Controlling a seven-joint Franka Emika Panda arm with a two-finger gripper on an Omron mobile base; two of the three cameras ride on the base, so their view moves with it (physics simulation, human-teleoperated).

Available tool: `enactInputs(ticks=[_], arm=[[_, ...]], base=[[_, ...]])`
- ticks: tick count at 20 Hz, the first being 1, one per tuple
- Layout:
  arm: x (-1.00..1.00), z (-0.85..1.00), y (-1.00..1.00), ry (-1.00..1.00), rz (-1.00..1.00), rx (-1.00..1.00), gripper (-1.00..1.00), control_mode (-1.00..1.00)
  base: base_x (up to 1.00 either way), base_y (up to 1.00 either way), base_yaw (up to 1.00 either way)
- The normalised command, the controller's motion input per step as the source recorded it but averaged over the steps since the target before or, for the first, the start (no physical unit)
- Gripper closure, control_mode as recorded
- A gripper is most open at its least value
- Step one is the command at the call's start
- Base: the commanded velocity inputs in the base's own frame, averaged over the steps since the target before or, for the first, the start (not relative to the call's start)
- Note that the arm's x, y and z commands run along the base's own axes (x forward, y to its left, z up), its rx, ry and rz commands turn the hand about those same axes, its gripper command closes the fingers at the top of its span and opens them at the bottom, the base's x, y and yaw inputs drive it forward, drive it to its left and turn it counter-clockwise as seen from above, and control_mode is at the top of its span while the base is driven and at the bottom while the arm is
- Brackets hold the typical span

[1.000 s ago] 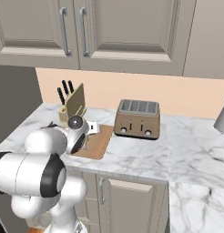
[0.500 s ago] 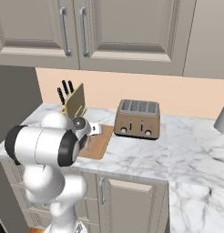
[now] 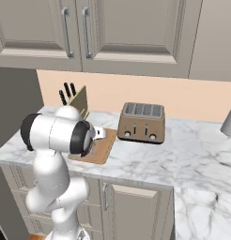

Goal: Retrieve the fish from the fridge and place it on the cutting board.

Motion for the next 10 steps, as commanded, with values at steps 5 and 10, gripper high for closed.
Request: enactInputs(ticks=[5,10], arm=[[0.26,-0.31,-0.03,0.00,0.00,0.00,1.00,-1.00],[0.25,-0.33,-0.05,0.00,0.00,0.00,1.00,-1.00]], base=[[0.00,0.00,0.00],[0.00,0.00,0.00]])
